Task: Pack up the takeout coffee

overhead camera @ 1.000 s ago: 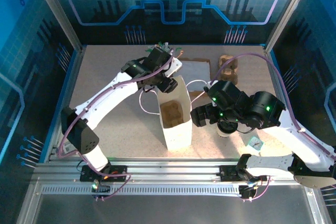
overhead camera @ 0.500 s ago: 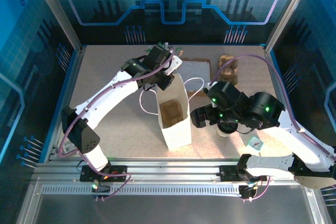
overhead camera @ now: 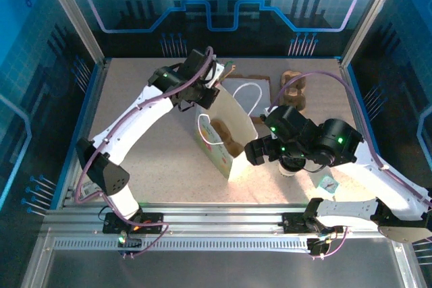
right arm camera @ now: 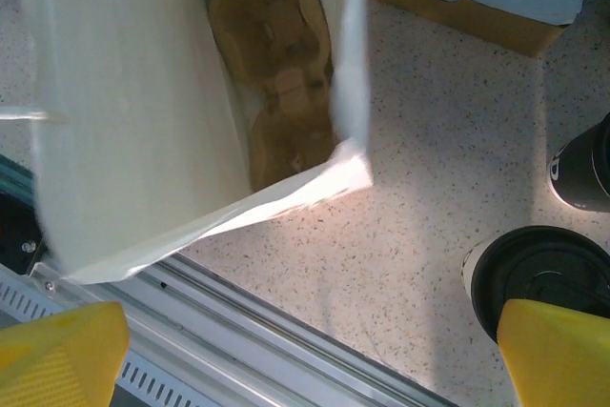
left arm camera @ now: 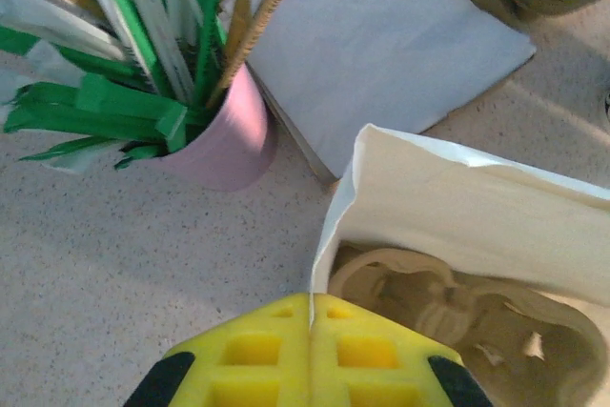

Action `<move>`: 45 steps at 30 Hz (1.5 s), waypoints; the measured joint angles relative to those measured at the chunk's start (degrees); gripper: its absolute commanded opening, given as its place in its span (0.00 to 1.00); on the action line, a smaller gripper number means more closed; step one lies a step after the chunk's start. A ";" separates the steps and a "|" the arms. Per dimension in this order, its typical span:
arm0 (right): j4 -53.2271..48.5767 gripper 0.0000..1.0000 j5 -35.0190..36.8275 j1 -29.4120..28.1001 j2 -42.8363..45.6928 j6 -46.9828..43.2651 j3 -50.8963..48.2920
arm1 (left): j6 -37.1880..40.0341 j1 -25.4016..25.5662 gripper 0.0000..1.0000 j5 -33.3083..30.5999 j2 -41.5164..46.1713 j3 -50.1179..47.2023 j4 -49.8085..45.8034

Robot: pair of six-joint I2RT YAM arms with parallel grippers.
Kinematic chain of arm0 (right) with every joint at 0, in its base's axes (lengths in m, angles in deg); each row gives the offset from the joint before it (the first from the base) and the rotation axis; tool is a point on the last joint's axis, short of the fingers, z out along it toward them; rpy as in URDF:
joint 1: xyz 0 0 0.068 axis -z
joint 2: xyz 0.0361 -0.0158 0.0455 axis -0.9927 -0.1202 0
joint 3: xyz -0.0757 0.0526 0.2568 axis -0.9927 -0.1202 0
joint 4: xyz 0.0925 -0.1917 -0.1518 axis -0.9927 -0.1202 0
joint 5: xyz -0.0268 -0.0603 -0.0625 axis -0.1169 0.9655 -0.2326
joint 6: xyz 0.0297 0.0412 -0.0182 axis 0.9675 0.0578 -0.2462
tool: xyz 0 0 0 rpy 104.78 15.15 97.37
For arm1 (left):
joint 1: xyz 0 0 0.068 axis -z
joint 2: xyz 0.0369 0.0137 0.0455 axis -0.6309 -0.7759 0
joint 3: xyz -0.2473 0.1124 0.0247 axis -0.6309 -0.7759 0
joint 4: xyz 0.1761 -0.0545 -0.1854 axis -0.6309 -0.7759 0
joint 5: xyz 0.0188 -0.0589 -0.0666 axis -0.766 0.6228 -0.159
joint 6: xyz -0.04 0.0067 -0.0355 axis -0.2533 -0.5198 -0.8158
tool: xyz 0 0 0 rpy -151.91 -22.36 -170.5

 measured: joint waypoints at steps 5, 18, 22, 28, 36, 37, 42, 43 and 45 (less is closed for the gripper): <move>0.02 1.00 -0.39 0.39 -0.11 -0.26 0.00 | -4.70 -0.17 0.00 -0.09 -1.09 0.28 -2.25; -1.29 0.95 -2.01 1.90 -6.38 -4.79 5.86 | -10.36 0.00 0.61 4.42 2.12 -10.25 -0.81; -3.67 0.95 -3.17 3.28 -10.93 -7.87 11.69 | -10.64 -0.02 0.75 4.76 5.62 -10.54 -0.46; -7.67 0.89 -4.79 6.60 -14.27 -11.56 15.30 | -11.41 -0.02 0.82 4.79 10.34 -9.79 -0.42; -13.00 0.79 -5.73 8.74 -16.39 -14.82 18.43 | -11.61 -0.04 0.82 4.52 11.45 -8.98 -0.15; -13.49 0.79 -5.73 8.74 -16.68 -15.08 18.43 | -11.61 -0.09 0.83 4.20 11.63 -9.01 -0.13; -14.91 0.75 -5.75 9.07 -17.16 -16.41 18.43 | -11.52 -0.70 0.93 1.88 15.52 -12.96 1.22; -15.15 0.76 -5.77 9.11 -17.16 -16.61 18.43 | -11.54 -0.98 0.96 1.36 17.31 -14.91 2.19; -15.37 0.77 -5.81 9.11 -17.16 -16.94 18.43 | -11.56 -1.33 0.99 0.79 20.81 -18.53 3.89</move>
